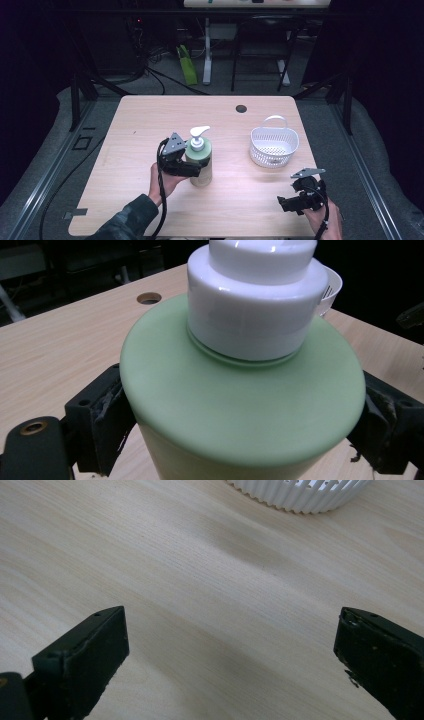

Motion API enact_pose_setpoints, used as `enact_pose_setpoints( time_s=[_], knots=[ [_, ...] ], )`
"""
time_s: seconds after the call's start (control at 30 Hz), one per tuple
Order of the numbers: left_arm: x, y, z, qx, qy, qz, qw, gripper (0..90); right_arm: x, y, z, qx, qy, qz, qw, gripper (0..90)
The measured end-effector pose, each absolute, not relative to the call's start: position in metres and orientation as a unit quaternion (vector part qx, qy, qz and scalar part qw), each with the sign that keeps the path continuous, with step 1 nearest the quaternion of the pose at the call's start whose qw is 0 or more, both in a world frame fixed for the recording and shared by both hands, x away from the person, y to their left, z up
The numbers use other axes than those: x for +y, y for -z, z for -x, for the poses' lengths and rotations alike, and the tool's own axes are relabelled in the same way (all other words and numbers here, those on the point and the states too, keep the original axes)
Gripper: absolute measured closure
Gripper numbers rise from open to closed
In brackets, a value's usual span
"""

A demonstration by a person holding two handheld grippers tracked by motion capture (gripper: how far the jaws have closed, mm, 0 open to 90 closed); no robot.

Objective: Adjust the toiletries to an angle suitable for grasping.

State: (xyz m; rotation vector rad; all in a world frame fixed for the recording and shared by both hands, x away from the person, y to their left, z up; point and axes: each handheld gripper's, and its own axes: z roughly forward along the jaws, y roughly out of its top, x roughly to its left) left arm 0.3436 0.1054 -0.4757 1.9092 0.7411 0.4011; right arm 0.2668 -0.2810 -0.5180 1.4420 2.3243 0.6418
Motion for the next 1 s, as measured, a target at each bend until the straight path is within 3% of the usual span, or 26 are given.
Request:
enact_pose_setpoints(
  time_s=[1.0],
  knots=[
    [0.035,0.475,-0.354,0.266,-0.141,-0.804,0.513,11.4,-0.282,0.519,-0.268,0.812,-0.225,-0.512,0.164,1.3]
  ],
)
